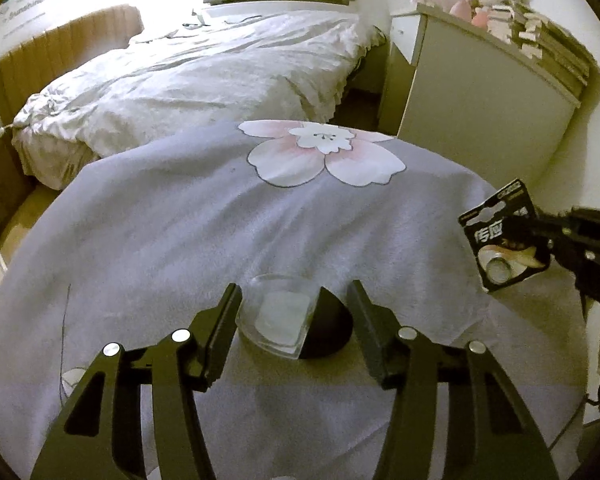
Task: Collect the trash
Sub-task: 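Grasp the clear plastic lid with the left tool while the right grasps the battery card, then carry both items over the black bin and open both tools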
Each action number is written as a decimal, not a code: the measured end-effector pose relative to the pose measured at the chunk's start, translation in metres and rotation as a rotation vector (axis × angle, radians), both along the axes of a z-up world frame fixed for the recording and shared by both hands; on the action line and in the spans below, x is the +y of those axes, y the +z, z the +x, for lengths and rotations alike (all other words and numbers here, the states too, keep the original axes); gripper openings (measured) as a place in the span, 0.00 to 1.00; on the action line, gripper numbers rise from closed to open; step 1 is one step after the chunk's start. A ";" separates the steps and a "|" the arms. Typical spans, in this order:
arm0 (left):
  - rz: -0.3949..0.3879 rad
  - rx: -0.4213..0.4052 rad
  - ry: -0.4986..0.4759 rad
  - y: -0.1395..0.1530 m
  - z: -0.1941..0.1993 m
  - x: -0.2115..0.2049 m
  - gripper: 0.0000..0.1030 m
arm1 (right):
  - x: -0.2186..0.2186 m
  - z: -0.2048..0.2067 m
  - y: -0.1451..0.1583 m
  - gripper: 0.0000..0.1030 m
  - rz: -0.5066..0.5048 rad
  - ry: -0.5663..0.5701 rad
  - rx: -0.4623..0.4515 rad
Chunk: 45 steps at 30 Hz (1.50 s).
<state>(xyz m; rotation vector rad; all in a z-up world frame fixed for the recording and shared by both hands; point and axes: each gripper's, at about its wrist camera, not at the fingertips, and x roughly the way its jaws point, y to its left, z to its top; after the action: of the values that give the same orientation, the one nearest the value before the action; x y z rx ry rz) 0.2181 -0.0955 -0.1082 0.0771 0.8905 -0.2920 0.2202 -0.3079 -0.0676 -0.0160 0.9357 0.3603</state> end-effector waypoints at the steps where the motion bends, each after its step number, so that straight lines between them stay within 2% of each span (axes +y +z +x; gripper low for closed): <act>1: -0.008 -0.002 0.000 0.002 -0.002 0.001 0.52 | -0.001 -0.001 0.001 0.06 0.015 -0.002 0.005; 4: -0.020 -0.016 -0.010 0.008 -0.006 0.001 0.52 | -0.006 -0.002 0.007 0.03 0.047 -0.013 0.012; 16: -0.083 -0.053 -0.043 0.039 -0.014 -0.007 0.52 | -0.031 -0.018 0.027 0.03 0.105 -0.035 -0.003; 25: -0.155 -0.099 -0.098 0.068 -0.021 -0.027 0.52 | -0.092 -0.031 0.064 0.03 0.148 -0.156 -0.061; 34: -0.176 -0.106 -0.217 0.082 -0.023 -0.095 0.52 | -0.164 -0.048 0.077 0.03 0.178 -0.302 -0.078; 45: -0.166 -0.112 -0.412 0.081 -0.040 -0.207 0.52 | -0.222 -0.070 0.064 0.03 0.180 -0.424 -0.069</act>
<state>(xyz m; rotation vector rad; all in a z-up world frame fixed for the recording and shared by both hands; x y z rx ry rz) 0.1781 -0.3029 -0.0269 0.1223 0.7316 -0.7373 0.1505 -0.5302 -0.0036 0.3288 0.8107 0.0486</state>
